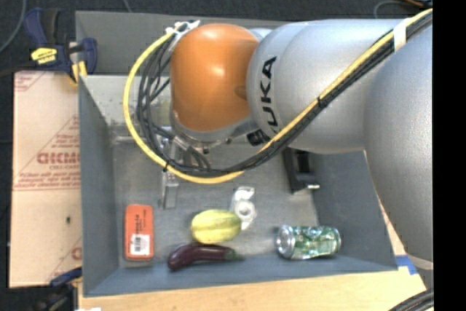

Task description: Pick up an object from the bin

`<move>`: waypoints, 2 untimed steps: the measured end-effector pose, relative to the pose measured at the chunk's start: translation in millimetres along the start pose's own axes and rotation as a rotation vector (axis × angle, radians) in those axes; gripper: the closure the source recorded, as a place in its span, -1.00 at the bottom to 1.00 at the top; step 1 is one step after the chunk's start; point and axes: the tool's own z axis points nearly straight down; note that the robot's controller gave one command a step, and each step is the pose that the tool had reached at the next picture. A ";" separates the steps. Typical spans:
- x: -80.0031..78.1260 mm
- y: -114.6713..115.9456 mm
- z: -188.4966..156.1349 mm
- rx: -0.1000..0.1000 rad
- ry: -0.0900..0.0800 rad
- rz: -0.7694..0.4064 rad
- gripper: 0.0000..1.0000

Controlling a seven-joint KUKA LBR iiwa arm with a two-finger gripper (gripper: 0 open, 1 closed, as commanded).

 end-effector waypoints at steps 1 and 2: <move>-1.4 -1.0 -4.9 -0.002 -0.007 0.004 -1.00; 1.8 -0.7 21.5 -0.001 -0.012 -0.082 -1.00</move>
Offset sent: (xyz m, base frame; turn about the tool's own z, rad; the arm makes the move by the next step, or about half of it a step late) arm -0.0190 0.0012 -0.1107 -0.3395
